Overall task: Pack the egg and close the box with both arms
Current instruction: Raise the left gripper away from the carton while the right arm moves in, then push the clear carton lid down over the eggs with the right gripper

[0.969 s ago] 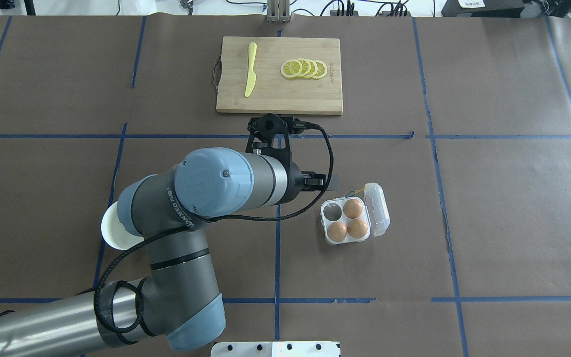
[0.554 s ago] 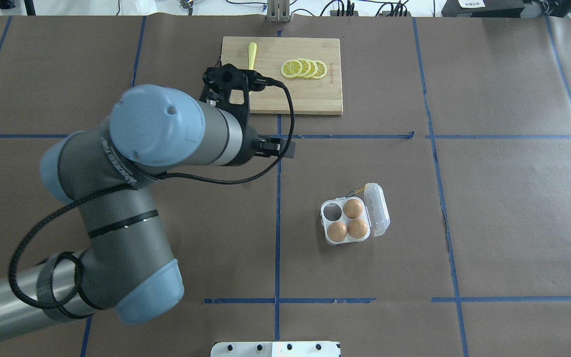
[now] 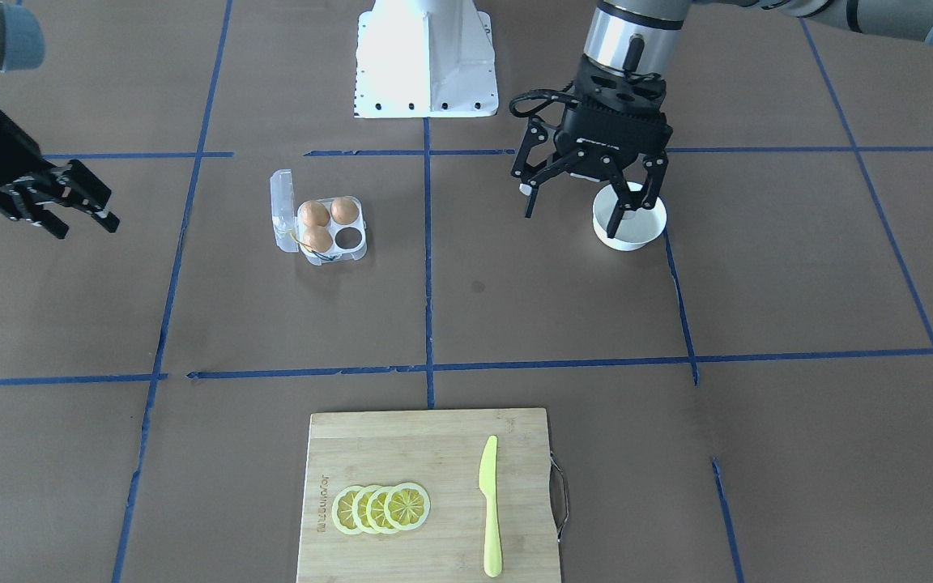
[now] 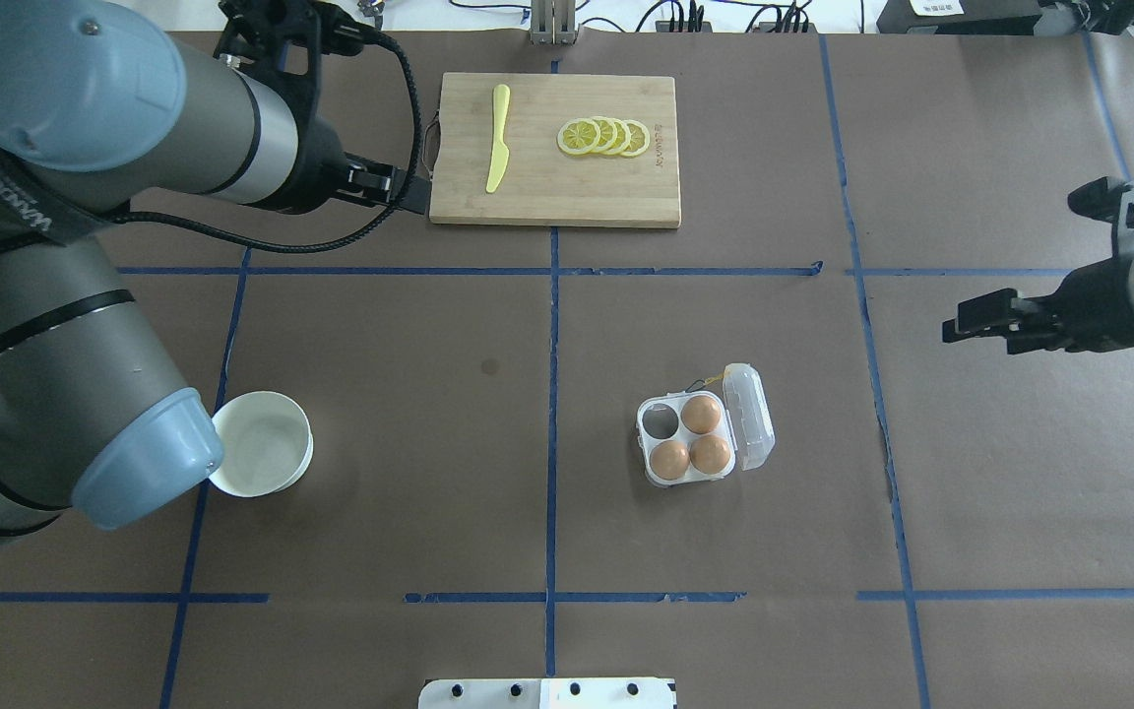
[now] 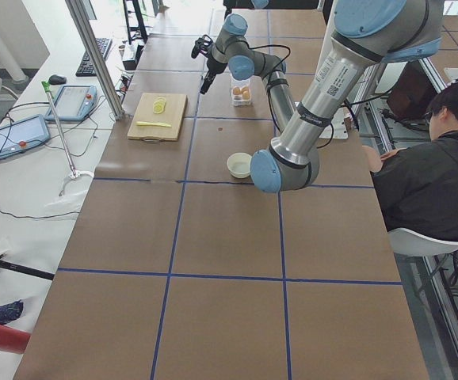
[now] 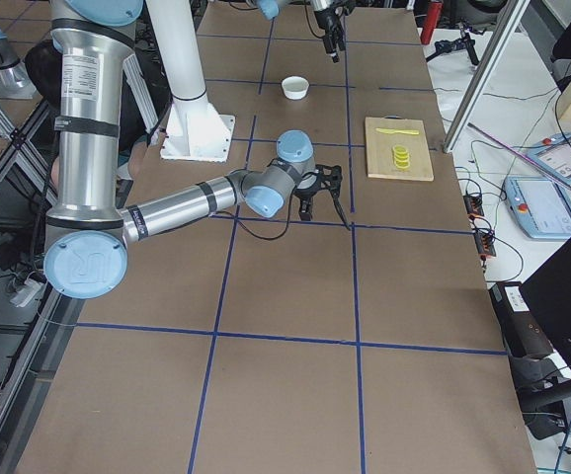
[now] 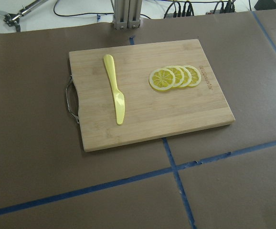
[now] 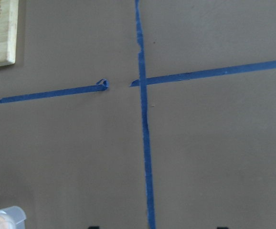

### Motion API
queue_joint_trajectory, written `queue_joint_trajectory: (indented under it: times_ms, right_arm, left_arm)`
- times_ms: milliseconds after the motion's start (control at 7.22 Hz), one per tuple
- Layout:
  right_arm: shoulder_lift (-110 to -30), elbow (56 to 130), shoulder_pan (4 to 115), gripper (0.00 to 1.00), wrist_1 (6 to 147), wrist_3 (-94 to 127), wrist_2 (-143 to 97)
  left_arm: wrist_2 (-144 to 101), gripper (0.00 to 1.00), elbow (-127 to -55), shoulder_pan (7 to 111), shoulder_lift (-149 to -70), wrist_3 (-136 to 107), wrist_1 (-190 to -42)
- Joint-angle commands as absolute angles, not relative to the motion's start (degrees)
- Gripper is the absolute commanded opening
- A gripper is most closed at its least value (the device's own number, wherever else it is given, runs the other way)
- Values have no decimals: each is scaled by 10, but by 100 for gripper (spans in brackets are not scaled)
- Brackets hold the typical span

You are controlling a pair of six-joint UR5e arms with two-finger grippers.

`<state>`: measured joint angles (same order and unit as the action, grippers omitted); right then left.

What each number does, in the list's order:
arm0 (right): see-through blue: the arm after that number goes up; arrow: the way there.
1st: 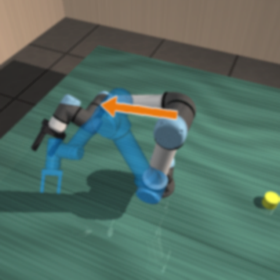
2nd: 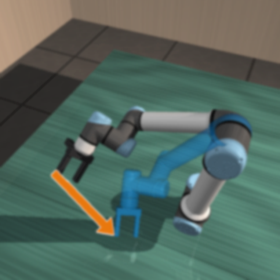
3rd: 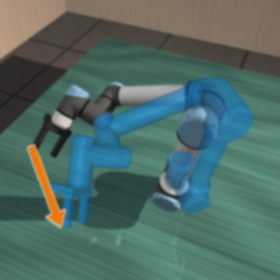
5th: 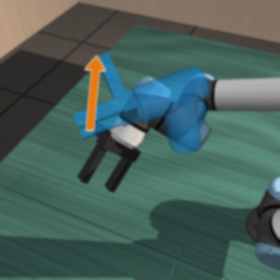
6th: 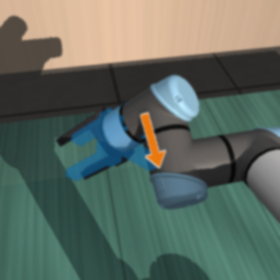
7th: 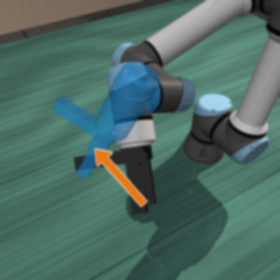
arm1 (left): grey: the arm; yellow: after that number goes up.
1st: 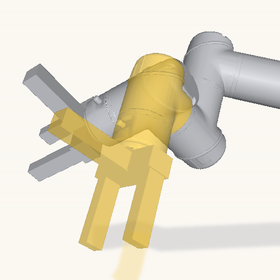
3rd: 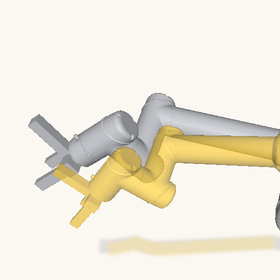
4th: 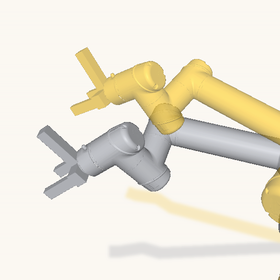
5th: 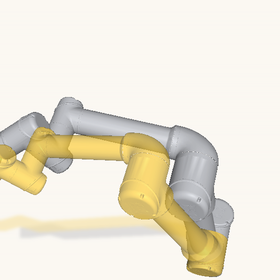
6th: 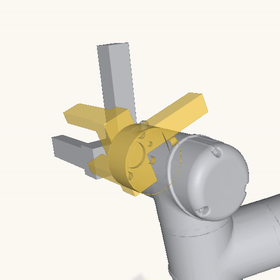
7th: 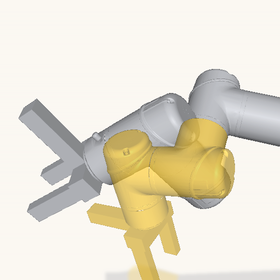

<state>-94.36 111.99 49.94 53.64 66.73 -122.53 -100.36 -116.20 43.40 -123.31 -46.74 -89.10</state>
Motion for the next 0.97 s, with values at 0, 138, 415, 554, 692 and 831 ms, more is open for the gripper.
queue_joint_trajectory:
  times_ms: [0, 138, 415, 554, 692, 831]
  right_arm:
    - [-920, 1120, 427, 3, 512, 720, -1190]
    - [-919, 1120, 414, 0, 512, 720, -1190]
    - [-886, 1117, 392, 0, 518, 722, -1192]
    - [-884, 1115, 380, 0, 518, 722, -1191]
    - [-871, 1114, 371, 0, 518, 722, -1191]
    - [-854, 1109, 359, 0, 519, 722, -1190]
  left_arm:
    - [-1005, 100, -1198, 481, -1185, -380, -883]
    - [-1005, 100, -1198, 501, -1178, -344, -883]
    - [-1006, 100, -1198, 517, -1170, -324, -883]
    - [-1007, 100, -1198, 517, -1170, -323, -883]
    - [-1015, 100, -1198, 517, -1170, -323, -883]
    - [-1018, 100, -1199, 518, -1170, -323, -883]
